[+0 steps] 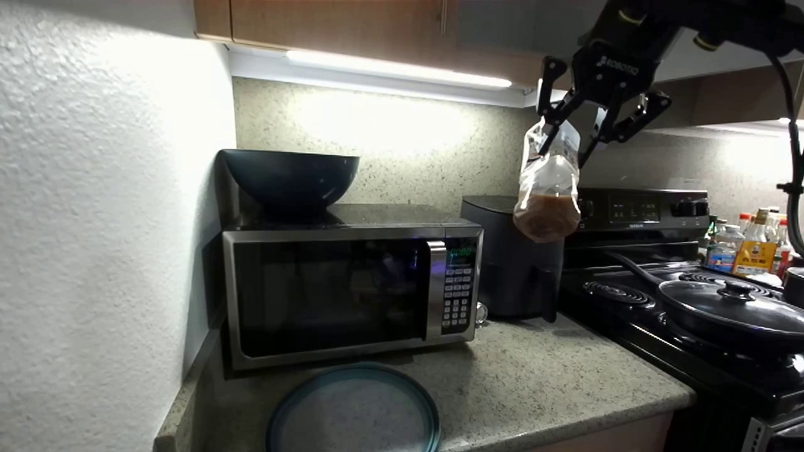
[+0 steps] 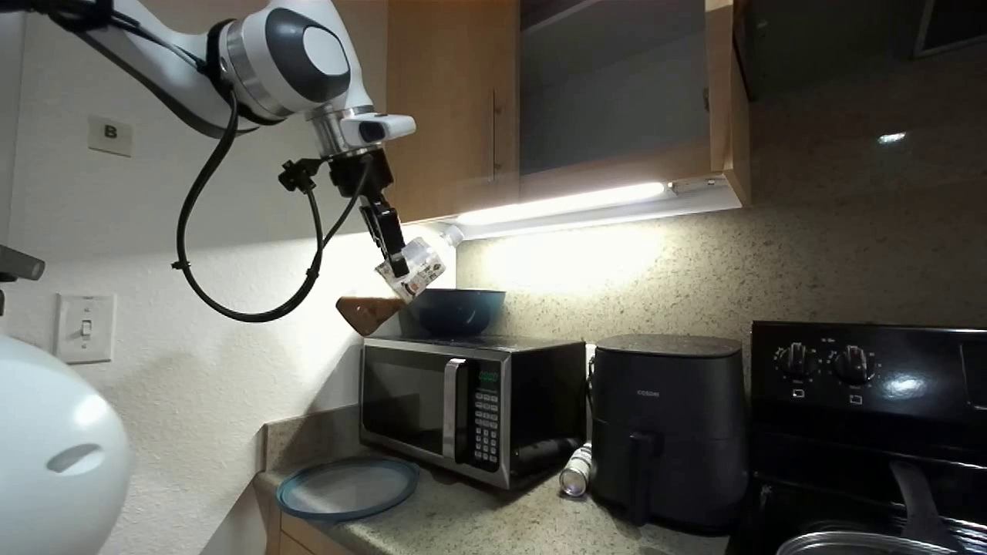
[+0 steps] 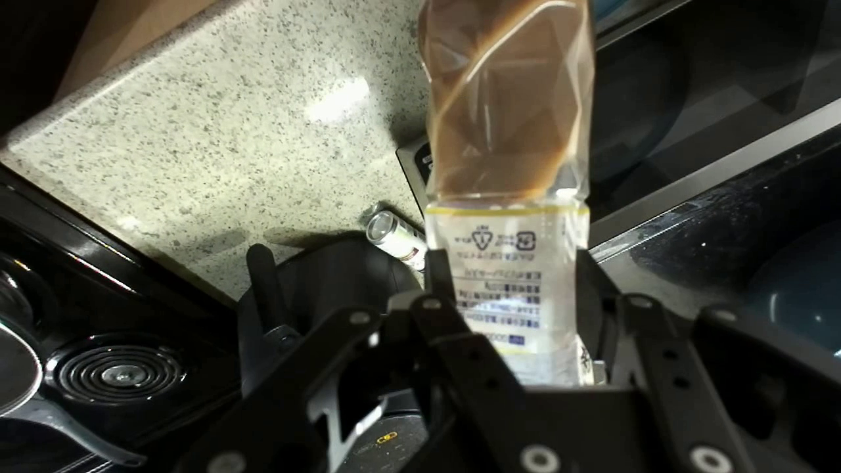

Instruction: Remove the bottle from the cabinet and put it on the counter.

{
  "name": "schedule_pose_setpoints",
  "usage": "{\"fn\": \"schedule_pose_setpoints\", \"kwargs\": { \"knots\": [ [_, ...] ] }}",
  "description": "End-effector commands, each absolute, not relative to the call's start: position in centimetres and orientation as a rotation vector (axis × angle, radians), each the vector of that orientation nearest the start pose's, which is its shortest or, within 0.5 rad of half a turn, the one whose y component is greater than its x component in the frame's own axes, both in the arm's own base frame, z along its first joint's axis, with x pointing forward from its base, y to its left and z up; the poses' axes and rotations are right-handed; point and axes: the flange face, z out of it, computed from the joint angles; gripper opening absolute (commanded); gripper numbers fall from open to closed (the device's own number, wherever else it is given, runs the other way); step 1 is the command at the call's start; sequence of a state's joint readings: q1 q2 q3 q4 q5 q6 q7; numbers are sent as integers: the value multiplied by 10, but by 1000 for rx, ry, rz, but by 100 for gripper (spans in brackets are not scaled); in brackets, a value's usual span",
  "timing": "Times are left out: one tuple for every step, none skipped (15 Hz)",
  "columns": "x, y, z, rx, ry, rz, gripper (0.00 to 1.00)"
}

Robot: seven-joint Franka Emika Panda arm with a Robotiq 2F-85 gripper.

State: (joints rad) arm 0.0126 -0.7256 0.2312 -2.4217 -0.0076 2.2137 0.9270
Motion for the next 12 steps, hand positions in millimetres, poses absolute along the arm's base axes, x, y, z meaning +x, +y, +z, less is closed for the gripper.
{"fn": "schedule_pose_setpoints", "kwargs": {
  "knots": [
    [369, 103, 592, -2783, 1095, -812, 20],
    [372, 98, 589, -2799, 1135, -832, 20],
    [375, 91, 583, -2812, 1204, -868, 20],
    [378, 86, 579, -2818, 1264, -909, 20],
    [380, 79, 573, -2821, 1324, -942, 20],
    [384, 73, 568, -2819, 1393, -971, 20],
    [387, 68, 561, -2816, 1435, -992, 20],
    [390, 63, 555, -2817, 1476, -1010, 20],
    [394, 59, 549, -2813, 1505, -1052, 20],
    [397, 55, 543, -2810, 1549, -1114, 20],
    [400, 52, 539, -2808, 1571, -1096, 20],
    [402, 50, 535, -2794, 1565, -1026, 20]
  ]
}}
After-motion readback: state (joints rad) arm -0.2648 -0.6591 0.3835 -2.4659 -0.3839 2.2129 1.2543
